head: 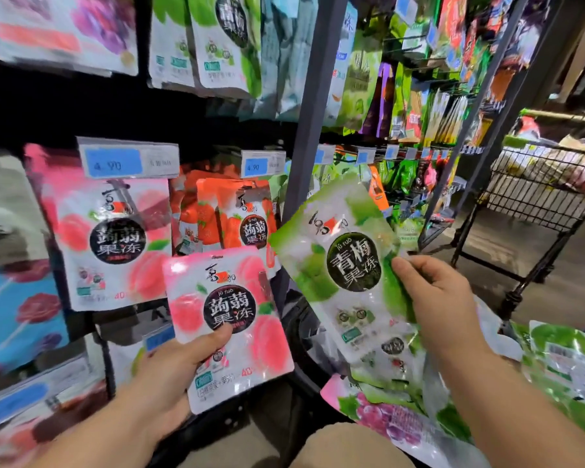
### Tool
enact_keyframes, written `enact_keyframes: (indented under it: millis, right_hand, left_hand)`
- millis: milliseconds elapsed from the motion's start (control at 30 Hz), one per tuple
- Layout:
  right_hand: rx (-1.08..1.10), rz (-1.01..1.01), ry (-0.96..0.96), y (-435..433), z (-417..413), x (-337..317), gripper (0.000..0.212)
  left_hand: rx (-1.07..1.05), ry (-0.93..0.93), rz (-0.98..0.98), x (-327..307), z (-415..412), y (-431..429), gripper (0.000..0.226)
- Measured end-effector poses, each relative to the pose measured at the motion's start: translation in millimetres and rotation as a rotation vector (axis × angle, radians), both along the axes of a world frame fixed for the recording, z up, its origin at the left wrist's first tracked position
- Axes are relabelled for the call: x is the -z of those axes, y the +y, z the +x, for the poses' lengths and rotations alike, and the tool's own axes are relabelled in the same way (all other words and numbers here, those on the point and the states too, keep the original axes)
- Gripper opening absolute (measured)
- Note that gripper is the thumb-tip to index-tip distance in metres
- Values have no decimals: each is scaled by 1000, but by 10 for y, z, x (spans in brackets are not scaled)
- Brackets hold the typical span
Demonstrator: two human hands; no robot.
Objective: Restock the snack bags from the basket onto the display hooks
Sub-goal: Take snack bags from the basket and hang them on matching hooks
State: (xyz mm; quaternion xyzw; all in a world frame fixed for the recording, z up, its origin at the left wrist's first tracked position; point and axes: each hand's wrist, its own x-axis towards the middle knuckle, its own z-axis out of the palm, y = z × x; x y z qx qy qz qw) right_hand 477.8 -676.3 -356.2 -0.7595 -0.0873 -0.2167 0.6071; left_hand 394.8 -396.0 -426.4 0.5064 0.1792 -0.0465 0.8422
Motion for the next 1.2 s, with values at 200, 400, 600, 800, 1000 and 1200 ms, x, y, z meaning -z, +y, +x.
enact_keyframes:
  millis: [200, 400, 600, 800, 1000, 1200]
  right_hand:
    - [-265, 134, 268, 654, -52, 113, 31]
    - [-411, -111, 313, 1197, 93, 279, 34]
    - [-681, -405, 358, 1705, 159, 72, 45]
    - [-865, -588, 413, 1935, 13, 140, 73]
    - [-887, -469, 525, 1808, -33, 272, 90]
    - [-842, -342, 509, 1731, -16, 234, 90]
  left_hand:
    - [-108, 19, 343, -197, -229, 58, 92]
    - [-256, -65, 257, -266, -354, 292, 36]
    - [-433, -115, 52, 17, -440, 611, 55]
    - [-574, -182, 110, -9, -512, 659, 22]
    - [-612, -169, 173, -24, -487, 643, 19]
    - [-530, -153, 251, -54, -446, 702, 35]
